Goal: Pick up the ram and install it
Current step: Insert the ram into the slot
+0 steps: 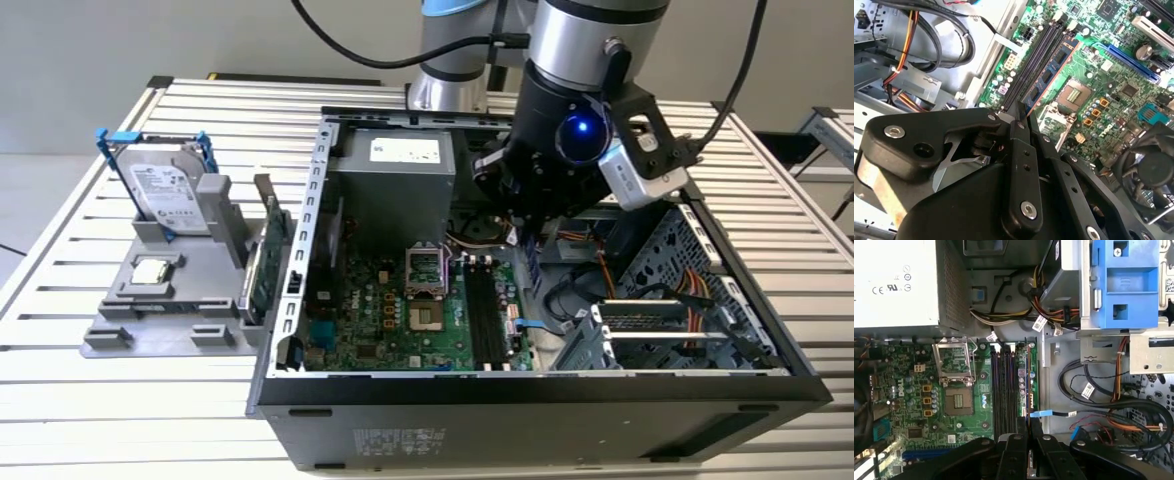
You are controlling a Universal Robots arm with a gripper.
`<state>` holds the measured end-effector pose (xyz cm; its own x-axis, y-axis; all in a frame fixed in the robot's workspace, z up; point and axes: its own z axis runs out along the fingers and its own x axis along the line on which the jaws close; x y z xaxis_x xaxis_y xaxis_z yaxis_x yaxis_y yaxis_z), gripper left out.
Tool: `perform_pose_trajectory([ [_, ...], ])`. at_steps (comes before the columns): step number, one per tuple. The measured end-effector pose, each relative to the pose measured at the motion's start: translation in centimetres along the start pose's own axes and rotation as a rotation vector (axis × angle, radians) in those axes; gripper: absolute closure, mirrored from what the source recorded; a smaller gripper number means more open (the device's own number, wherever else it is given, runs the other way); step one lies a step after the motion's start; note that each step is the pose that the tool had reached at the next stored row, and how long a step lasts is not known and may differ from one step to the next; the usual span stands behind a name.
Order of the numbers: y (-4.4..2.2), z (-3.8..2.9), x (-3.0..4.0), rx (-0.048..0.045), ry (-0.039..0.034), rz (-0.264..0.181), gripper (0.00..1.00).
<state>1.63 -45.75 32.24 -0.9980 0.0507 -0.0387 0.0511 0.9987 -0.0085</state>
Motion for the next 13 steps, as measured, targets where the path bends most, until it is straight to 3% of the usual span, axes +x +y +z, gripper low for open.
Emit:
perform_pose_trajectory([
  [13, -0.06, 1.48, 0.06, 0.0026, 0.0086, -0.003, 1.0],
])
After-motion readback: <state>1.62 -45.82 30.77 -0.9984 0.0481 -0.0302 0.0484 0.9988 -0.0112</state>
